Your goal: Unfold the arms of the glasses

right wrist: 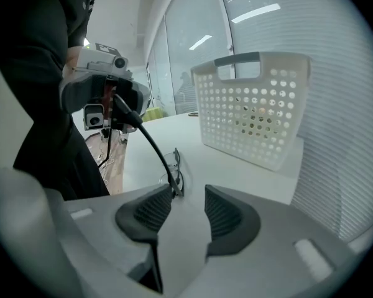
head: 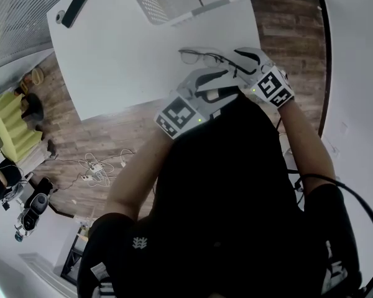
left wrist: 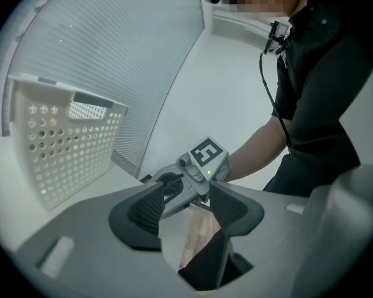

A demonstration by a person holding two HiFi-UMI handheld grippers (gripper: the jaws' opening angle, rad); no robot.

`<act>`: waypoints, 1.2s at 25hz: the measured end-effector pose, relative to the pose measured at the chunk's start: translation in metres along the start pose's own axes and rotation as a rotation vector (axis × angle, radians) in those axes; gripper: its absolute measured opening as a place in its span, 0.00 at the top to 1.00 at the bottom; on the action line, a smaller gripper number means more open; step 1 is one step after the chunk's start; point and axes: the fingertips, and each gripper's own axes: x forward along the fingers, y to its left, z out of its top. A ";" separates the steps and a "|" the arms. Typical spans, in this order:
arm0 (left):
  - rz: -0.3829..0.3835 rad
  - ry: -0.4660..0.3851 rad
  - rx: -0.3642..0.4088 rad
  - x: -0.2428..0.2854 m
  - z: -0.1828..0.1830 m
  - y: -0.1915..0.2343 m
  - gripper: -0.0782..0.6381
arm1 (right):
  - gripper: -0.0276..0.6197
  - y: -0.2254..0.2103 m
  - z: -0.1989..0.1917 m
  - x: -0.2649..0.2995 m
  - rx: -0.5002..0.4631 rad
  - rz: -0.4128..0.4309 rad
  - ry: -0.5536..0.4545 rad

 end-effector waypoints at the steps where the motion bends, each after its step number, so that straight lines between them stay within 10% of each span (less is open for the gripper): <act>1: 0.015 0.006 0.003 -0.005 -0.002 0.005 0.56 | 0.71 -0.004 0.001 0.000 0.005 -0.003 -0.001; 10: 0.281 0.150 0.005 -0.050 -0.037 0.088 0.57 | 0.71 -0.074 0.006 0.002 0.082 -0.184 0.020; 13: 0.366 0.239 0.015 -0.049 -0.054 0.113 0.74 | 0.71 -0.071 -0.002 0.001 0.108 -0.206 0.045; 30: 0.290 0.514 0.116 -0.003 -0.113 0.148 0.76 | 0.71 -0.010 -0.039 -0.001 0.270 -0.184 0.065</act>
